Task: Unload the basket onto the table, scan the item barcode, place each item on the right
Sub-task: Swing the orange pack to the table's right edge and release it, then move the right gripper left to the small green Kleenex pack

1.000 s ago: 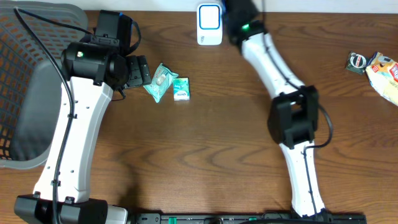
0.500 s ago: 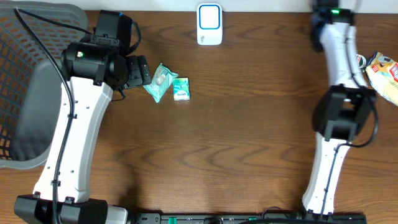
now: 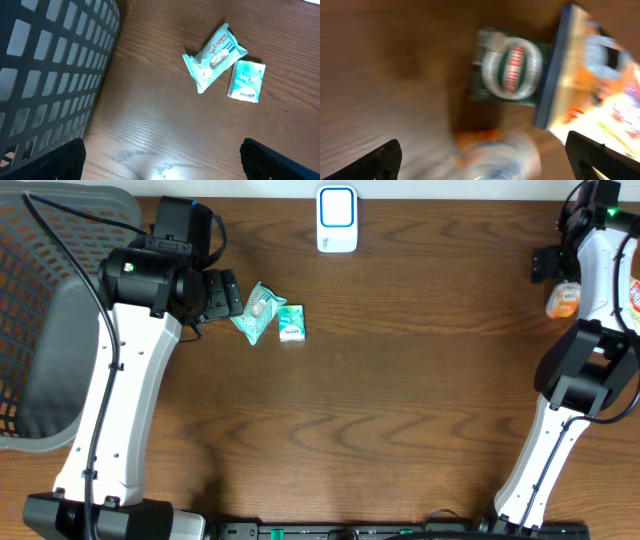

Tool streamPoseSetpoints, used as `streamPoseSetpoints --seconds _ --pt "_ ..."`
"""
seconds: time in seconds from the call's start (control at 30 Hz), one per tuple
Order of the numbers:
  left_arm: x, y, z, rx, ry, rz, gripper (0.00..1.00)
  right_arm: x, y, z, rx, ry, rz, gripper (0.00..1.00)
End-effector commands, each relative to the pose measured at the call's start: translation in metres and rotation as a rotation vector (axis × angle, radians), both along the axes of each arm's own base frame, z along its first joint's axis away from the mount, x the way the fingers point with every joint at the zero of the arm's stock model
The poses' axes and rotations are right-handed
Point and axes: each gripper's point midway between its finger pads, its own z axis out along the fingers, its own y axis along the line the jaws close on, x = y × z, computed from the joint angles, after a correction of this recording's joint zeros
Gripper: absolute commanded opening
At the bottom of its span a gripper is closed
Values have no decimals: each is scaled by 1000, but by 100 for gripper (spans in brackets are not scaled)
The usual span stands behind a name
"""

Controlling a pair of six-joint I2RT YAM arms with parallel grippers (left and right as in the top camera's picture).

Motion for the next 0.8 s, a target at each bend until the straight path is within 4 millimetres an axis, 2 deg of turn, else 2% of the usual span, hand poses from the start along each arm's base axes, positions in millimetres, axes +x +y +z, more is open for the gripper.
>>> streamPoseSetpoints --seconds 0.0,0.1,0.17,0.37,0.53,0.77 --pt "-1 3 0 8 0 14 98 12 42 0 171 -53 64 99" --pt "-1 3 0 8 0 14 98 21 81 0 315 -83 133 99" --pt "-1 3 0 8 0 14 98 24 114 3 439 -100 191 99" --pt "-1 3 0 8 0 14 98 26 199 18 718 -115 279 99" --pt "-1 3 0 8 0 14 98 23 252 19 770 -72 286 99" --pt "-1 3 0 8 0 14 98 6 331 18 774 1 419 99"
